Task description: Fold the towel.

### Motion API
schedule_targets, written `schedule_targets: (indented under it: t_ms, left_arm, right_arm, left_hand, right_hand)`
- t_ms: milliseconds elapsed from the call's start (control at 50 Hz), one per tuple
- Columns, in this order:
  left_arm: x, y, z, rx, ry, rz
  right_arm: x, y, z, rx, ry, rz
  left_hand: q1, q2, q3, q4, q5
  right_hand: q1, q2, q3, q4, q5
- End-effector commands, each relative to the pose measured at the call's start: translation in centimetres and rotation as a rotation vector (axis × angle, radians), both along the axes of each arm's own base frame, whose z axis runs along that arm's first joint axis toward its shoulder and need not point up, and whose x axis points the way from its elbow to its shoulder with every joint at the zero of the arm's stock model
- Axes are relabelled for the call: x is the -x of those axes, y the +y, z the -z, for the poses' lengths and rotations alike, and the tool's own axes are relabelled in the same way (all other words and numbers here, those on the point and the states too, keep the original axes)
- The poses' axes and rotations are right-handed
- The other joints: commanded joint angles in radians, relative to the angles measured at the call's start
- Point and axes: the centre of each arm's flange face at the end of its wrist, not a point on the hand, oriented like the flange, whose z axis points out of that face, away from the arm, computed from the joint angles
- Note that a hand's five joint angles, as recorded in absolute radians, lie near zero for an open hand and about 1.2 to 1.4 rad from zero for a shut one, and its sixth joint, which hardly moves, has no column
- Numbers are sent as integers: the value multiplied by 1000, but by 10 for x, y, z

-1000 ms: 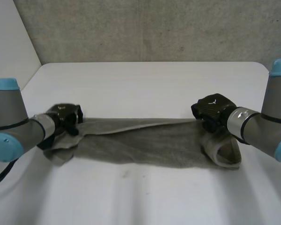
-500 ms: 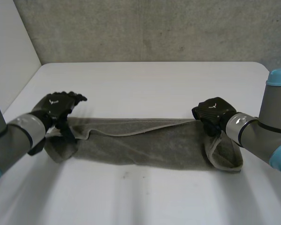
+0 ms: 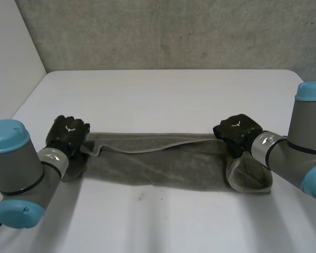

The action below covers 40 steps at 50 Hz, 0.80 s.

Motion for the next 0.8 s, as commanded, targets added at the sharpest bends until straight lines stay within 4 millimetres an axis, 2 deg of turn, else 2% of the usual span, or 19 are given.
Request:
schedule_targets:
  t_ms: [20, 80, 160, 180, 200, 220, 240, 260, 280, 300, 340, 440, 520, 540, 600, 640, 700, 740, 800]
  left_arm:
    - [-3, -7, -25, 99, 31, -7]
    - [-2, -5, -60, 197, 66, -5]
    - [-2, 1, -105, 315, 132, -2]
    - [-4, 3, -132, 385, 186, -2]
    - [-5, 3, -160, 455, 245, 2]
    - [-5, 3, -161, 456, 245, 2]
    - [-3, 4, -193, 536, 309, 24]
    - [-3, 4, -194, 537, 310, 25]
    - [-2, 2, -225, 612, 369, 57]
    - [1, 1, -254, 680, 428, 102]
    - [3, 0, -280, 739, 493, 146]
    - [1, -10, -327, 839, 703, 228]
    - [-16, -25, -325, 801, 837, 225]
    - [-16, -25, -325, 801, 837, 225]
    - [-30, -39, -290, 677, 863, 162]
    - [-43, -46, -253, 562, 842, 87]
    - [-44, -45, -235, 499, 831, 60]
    - [-45, -37, -202, 355, 806, 25]
    - [-45, -22, -189, 249, 774, 4]
  right_arm:
    - [5, 1, -32, 67, -19, 14]
    - [6, 4, -50, 99, -30, 14]
    - [10, 21, -115, 227, -76, 0]
    - [10, 24, -142, 303, -102, -5]
    - [10, 24, -142, 304, -102, -5]
    - [11, 25, -173, 402, -130, -5]
    - [11, 25, -174, 403, -130, -5]
    - [11, 23, -210, 528, -162, -5]
    - [9, 19, -239, 638, -196, -8]
    - [9, 19, -239, 639, -196, -8]
    - [2, 12, -299, 928, -298, -43]
    - [-2, 9, -336, 1198, -377, -58]
    - [-1, 2, -321, 1142, -354, -51]
    - [-1, -2, -298, 1037, -322, -50]
    - [-1, -3, -271, 905, -283, -62]
    - [-3, 3, -225, 692, -213, -101]
    - [7, 6, -189, 523, -136, -103]
    - [13, 7, -176, 463, -90, -97]
    - [21, 16, -162, 384, -9, -97]
  left_hand:
    - [341, 341, 342, 340, 341]
    - [341, 341, 342, 340, 341]
    - [341, 341, 342, 340, 341]
    - [341, 341, 342, 340, 341]
    - [341, 341, 342, 340, 341]
    - [341, 341, 342, 340, 341]
    - [341, 341, 342, 340, 341]
    - [341, 341, 342, 340, 341]
    - [341, 341, 342, 340, 341]
    - [341, 341, 342, 340, 341]
    - [341, 341, 342, 340, 341]
    - [341, 341, 342, 340, 341]
    - [341, 341, 342, 340, 341]
    - [341, 341, 342, 340, 341]
    - [341, 341, 342, 340, 341]
    - [341, 341, 342, 340, 341]
    - [341, 341, 342, 340, 341]
    - [341, 341, 342, 340, 341]
    - [341, 341, 342, 340, 341]
  right_hand:
    - [67, 63, 66, 62, 57]
    - [67, 63, 66, 62, 57]
    - [67, 63, 66, 62, 57]
    - [67, 63, 66, 62, 57]
    - [67, 63, 66, 62, 57]
    - [67, 63, 66, 62, 57]
    - [67, 63, 66, 62, 57]
    - [67, 63, 66, 62, 57]
    - [67, 63, 66, 62, 57]
    - [67, 63, 66, 62, 57]
    - [67, 63, 66, 62, 57]
    - [67, 63, 66, 62, 57]
    - [67, 63, 66, 62, 57]
    - [67, 63, 66, 62, 57]
    - [67, 63, 66, 62, 57]
    - [67, 63, 66, 62, 57]
    - [67, 63, 66, 62, 57]
    - [67, 63, 66, 62, 57]
    - [67, 63, 66, 62, 57]
